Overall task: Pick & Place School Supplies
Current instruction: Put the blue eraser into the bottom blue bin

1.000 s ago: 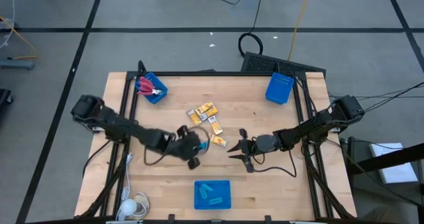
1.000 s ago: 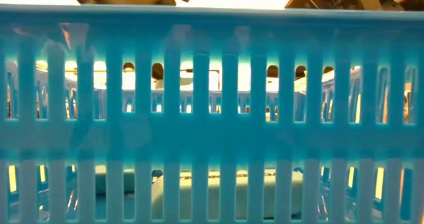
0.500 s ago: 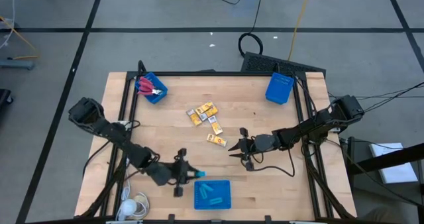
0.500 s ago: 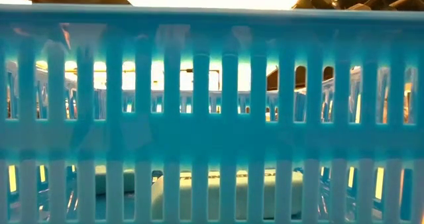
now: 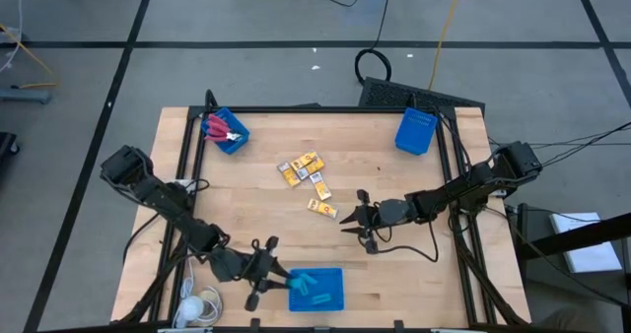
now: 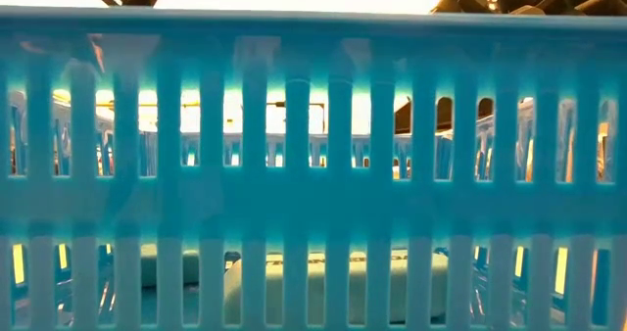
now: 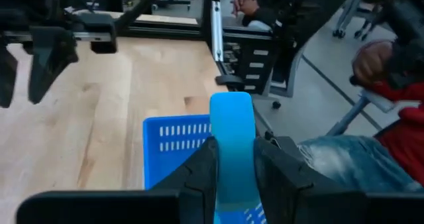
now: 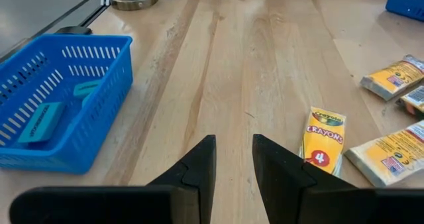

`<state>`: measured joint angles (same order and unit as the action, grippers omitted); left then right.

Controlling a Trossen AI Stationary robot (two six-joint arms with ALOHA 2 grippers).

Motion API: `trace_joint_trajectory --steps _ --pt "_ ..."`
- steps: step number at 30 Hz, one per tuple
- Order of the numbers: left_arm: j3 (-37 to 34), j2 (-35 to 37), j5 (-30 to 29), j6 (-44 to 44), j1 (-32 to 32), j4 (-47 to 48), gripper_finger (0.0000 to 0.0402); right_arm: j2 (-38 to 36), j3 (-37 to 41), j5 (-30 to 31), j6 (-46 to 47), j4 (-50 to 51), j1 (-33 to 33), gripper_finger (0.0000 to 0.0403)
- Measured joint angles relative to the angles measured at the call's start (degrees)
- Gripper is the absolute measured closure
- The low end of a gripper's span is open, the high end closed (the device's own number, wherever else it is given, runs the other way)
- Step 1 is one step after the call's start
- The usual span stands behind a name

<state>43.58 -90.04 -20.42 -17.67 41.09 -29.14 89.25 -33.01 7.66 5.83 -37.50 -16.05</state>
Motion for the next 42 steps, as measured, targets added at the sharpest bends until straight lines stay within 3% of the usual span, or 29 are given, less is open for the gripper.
trace_joint_trajectory --steps 7,13,19,24,27,42 --pt "3.7 -4.1 0.2 -2.6 -0.4 3.6 0.0316 0.0 0.0 0.0 0.0 -0.2 0.0 0.0314" --pt "13.6 -11.4 5.7 -2.2 -2.0 14.4 0.0316 0.0 0.0 0.0 0.0 -0.4 0.0 0.0314" --pt "24.6 -18.1 5.5 -1.9 -3.6 29.0 0.0316 0.0 0.0 0.0 0.0 -0.3 0.0 0.0314" --pt "30.1 -23.2 9.7 -0.6 -5.0 33.4 0.0316 0.0 0.0 -0.1 0.1 -0.2 0.0 0.0314" --pt "30.9 -24.5 11.9 0.0 -5.8 33.8 0.0316 0.0 0.0 -0.2 0.3 -0.1 0.0 0.0314" --pt "30.9 -25.0 11.5 -3.6 -7.7 35.3 0.0316 0.0 0.0 -0.2 0.5 0.0 0.0 0.0314"
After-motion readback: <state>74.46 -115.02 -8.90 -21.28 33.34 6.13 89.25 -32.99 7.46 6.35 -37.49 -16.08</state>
